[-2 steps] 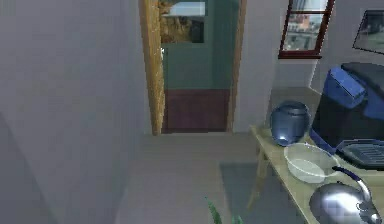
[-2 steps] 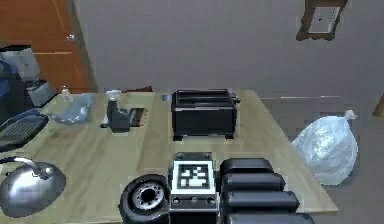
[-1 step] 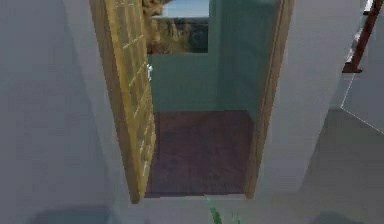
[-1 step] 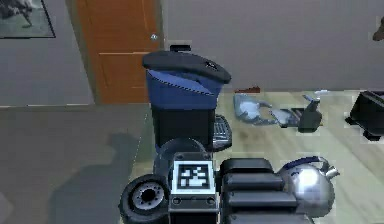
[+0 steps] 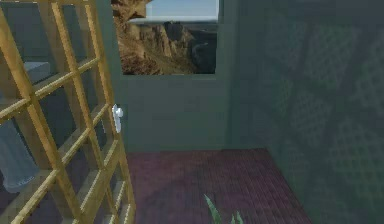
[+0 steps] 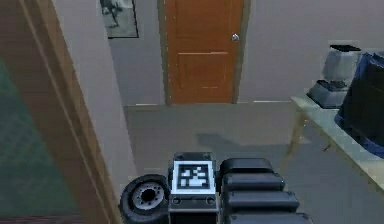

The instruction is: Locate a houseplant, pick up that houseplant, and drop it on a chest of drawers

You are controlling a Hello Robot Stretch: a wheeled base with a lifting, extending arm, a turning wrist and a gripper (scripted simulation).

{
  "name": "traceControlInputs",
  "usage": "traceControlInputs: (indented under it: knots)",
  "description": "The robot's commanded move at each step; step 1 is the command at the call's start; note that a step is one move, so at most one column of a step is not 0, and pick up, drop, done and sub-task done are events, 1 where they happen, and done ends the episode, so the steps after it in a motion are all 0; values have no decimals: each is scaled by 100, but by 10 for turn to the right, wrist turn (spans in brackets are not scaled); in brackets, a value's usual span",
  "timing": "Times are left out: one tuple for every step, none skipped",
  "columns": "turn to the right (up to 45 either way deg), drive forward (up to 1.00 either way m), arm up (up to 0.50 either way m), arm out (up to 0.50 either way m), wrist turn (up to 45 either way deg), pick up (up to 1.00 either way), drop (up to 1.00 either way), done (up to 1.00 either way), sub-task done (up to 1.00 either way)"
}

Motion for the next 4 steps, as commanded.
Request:
traceControlInputs:
  knots:
    - [60,0,0,0,0,0,0,0,0]
    - [0,90,0,0,0,0,0,0,0]
    - [-420,0,0,0,0,0,0,0,0]
    - [0,40,0,0,0,0,0,0,0]
